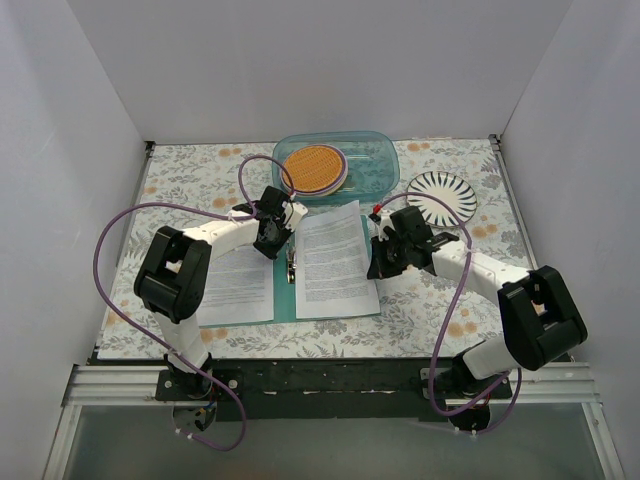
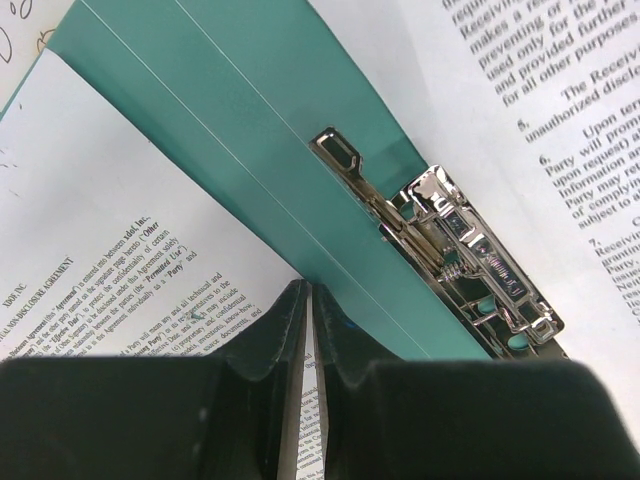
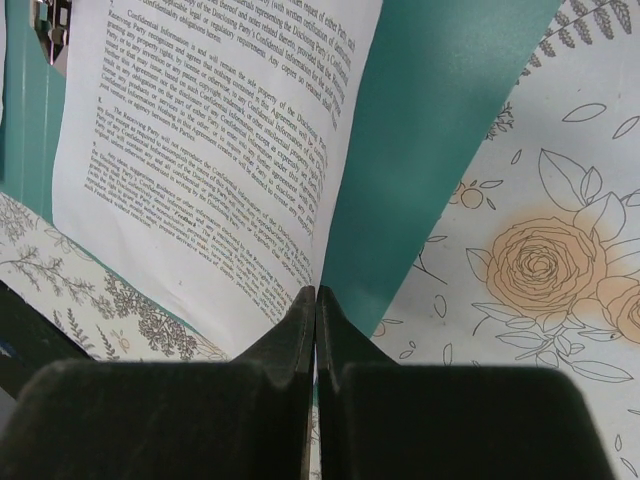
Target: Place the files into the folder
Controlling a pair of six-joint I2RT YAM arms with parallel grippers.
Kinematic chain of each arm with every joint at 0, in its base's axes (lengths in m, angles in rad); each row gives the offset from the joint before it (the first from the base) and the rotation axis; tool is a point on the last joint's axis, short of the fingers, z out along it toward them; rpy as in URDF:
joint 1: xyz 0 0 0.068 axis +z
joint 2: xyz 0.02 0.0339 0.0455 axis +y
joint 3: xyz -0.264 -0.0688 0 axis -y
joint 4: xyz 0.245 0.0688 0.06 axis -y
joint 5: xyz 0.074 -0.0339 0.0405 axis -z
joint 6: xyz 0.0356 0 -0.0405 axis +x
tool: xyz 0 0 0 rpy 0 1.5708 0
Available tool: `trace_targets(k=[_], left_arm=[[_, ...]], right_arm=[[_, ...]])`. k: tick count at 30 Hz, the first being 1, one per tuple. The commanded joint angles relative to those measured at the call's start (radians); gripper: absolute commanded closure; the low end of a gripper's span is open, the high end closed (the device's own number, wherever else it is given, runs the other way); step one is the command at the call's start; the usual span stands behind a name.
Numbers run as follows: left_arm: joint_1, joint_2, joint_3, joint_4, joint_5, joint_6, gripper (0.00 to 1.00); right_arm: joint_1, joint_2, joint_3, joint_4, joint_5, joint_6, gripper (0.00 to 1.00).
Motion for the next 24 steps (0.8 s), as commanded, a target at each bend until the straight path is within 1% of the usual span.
trace_targets(k=[1,11,24], left_arm=[[0.012,0.027,-0.047,-0.067,0.004,-0.005,0.93],[0.012,0.018,-0.056,-0.068,0.012,-0.007,0.94],[0.012,0.026,-0.058,-0.047,-0.003,0.012,0.94]], right_arm=[[0.001,0.012,-0.004,0.076,-0.005,0.039,0.99],[0.006,0.034,0.011,0.054,-0.006,0.016,0.99],[0.007,0.034,0.019,-0.024,-0.038,-0.102,0.99]])
